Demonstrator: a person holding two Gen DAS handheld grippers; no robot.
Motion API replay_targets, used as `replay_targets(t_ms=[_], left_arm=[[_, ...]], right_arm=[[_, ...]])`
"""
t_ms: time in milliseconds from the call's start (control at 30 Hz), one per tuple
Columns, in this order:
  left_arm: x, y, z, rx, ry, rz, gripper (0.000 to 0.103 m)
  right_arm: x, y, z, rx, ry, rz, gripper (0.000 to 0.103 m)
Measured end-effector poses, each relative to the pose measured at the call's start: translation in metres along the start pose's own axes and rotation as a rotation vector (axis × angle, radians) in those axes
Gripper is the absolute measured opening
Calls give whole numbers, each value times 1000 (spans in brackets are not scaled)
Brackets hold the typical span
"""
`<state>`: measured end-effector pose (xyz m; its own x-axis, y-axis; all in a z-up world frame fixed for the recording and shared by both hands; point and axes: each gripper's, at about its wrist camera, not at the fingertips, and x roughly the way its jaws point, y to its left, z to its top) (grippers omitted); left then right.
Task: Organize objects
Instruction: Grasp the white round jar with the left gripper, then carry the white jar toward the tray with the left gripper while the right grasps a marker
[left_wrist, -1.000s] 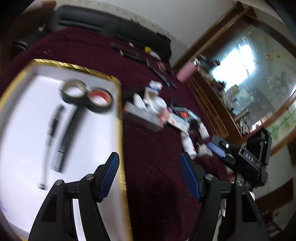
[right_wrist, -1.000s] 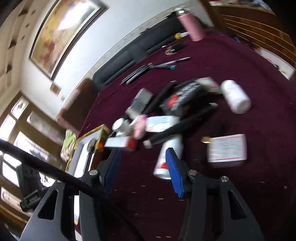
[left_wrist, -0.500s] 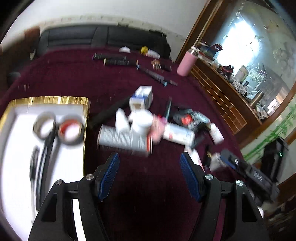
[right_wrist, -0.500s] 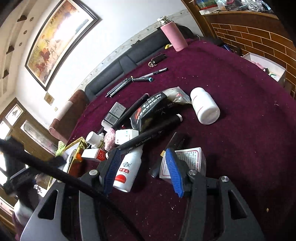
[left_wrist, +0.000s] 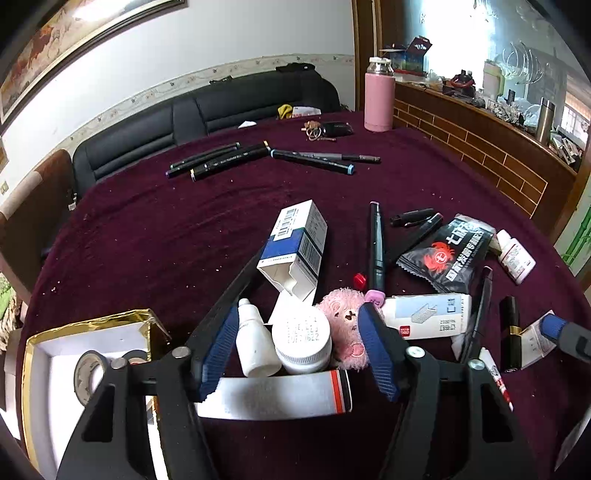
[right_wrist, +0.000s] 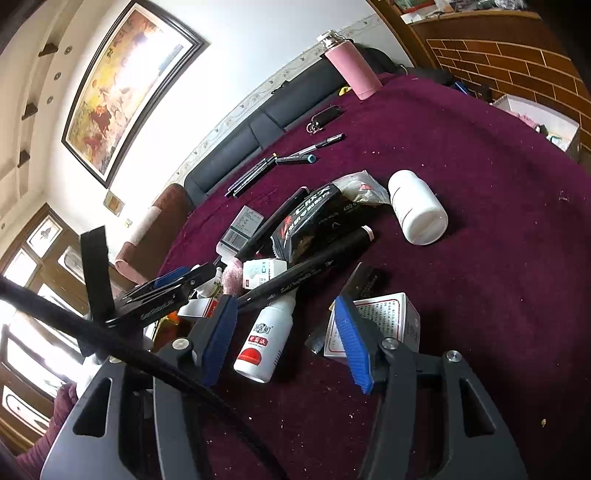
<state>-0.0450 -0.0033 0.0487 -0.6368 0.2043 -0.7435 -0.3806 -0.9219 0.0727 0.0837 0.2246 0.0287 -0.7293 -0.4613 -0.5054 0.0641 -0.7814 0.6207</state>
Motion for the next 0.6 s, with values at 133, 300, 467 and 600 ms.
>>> replay_targets(t_ms=[133, 300, 467, 600], left_arm=[[-1, 4, -5, -23, 21, -57, 25], [-33, 20, -9, -97, -45, -130, 25], [-81, 39, -18, -168, -123, -222, 25], [-108, 57, -32, -226, -162, -279, 25]], right_arm=[[1, 1, -1, -11, -2, -13, 56], [2, 4, 0, -31, 0, -40, 56], [-1, 31, 16, -90, 29, -69, 56], [21, 55, 49, -82, 104, -11, 59]])
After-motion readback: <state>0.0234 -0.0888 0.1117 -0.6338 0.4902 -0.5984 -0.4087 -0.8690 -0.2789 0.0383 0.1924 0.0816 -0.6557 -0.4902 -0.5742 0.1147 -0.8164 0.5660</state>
